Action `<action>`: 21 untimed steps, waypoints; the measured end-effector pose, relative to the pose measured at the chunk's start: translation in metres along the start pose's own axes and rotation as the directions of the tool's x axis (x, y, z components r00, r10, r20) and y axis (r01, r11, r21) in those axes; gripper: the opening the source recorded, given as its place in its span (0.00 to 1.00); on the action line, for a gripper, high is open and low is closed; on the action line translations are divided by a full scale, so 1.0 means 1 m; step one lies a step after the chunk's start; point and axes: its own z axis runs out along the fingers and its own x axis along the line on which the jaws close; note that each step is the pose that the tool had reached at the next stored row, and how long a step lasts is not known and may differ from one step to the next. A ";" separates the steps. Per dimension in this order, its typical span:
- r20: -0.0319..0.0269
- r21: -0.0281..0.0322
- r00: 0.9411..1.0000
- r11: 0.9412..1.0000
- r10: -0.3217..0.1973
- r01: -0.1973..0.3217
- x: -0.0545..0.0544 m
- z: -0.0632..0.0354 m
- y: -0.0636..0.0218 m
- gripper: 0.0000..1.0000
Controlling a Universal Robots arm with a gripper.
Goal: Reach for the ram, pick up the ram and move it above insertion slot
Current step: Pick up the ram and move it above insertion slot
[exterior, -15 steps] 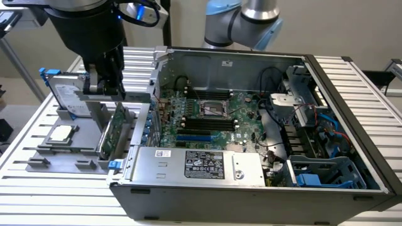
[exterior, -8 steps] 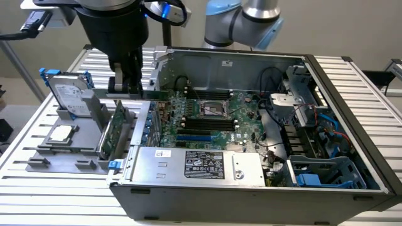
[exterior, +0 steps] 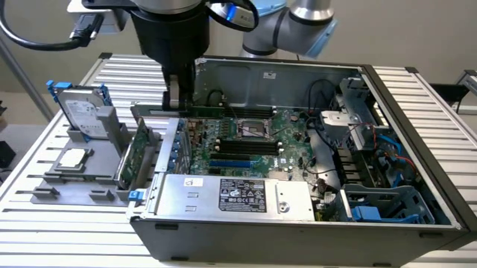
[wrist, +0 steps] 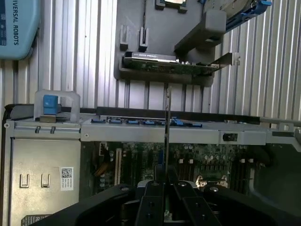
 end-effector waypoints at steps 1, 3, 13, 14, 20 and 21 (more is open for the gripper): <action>0.000 0.000 1.000 1.000 0.000 0.000 0.000 -0.0001 -0.0045 0.14; 0.001 0.000 1.000 1.000 0.000 0.000 0.000 -0.0002 -0.0135 0.14; 0.001 0.000 1.000 1.000 0.000 0.000 -0.013 0.0019 -0.0491 0.14; 0.001 0.000 1.000 1.000 0.000 0.000 -0.015 0.0022 -0.0523 0.14; -0.004 0.000 1.000 1.000 0.000 0.000 -0.025 0.0044 -0.0747 0.14; -0.006 0.000 1.000 1.000 0.000 0.000 -0.025 0.0049 -0.0790 0.14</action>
